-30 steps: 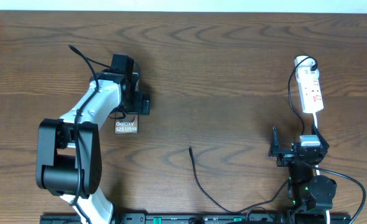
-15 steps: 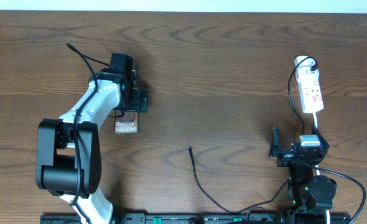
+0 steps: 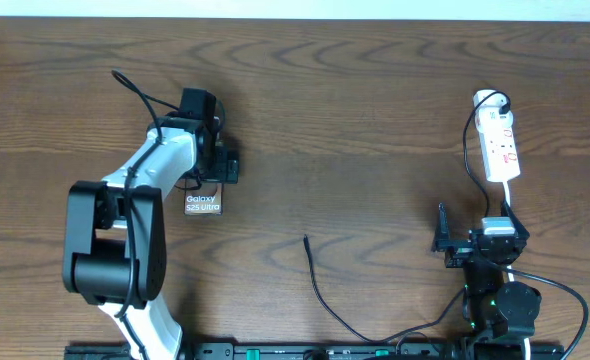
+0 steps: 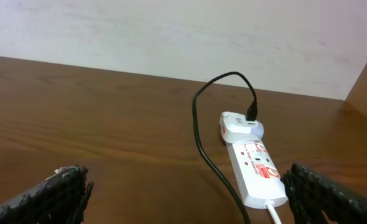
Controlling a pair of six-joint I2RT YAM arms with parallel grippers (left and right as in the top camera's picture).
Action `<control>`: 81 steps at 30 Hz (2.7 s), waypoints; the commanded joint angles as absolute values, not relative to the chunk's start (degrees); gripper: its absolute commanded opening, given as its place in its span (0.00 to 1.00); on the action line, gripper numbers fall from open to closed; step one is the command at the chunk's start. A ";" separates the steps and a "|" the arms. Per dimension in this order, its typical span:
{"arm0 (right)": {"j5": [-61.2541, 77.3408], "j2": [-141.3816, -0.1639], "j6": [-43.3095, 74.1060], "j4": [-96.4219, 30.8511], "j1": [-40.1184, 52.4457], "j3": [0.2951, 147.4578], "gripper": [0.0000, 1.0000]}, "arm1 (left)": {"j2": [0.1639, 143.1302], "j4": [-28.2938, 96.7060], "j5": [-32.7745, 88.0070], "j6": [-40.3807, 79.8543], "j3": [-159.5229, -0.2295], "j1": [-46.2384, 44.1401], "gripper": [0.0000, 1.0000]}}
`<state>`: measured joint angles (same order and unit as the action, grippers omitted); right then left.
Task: Plug charger to phone and switch on socket
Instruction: 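Close the left gripper on the phone's long edges and grip it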
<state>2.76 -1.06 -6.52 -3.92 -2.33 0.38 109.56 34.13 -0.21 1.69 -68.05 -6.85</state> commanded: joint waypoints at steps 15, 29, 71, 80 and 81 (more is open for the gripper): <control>2.50 -0.78 -6.92 -4.16 -1.83 0.34 0.99 | 111.28 35.92 -1.13 2.39 -66.94 -6.66 0.98; 2.52 -0.78 -6.92 -4.16 -1.83 0.34 0.99 | 111.28 36.16 0.69 2.42 -64.77 -6.68 0.98; 2.50 -0.78 -6.94 -4.16 -1.83 0.34 0.99 | 111.28 35.55 0.82 3.29 -63.53 -6.68 0.98; 2.50 -0.78 -6.94 -4.16 -1.83 0.34 0.99 | 111.28 34.30 0.82 3.29 -63.53 -6.68 0.98; 2.50 -0.78 -6.92 -4.16 -1.83 0.34 0.99 | 111.28 33.98 0.82 3.29 -63.53 -6.68 0.98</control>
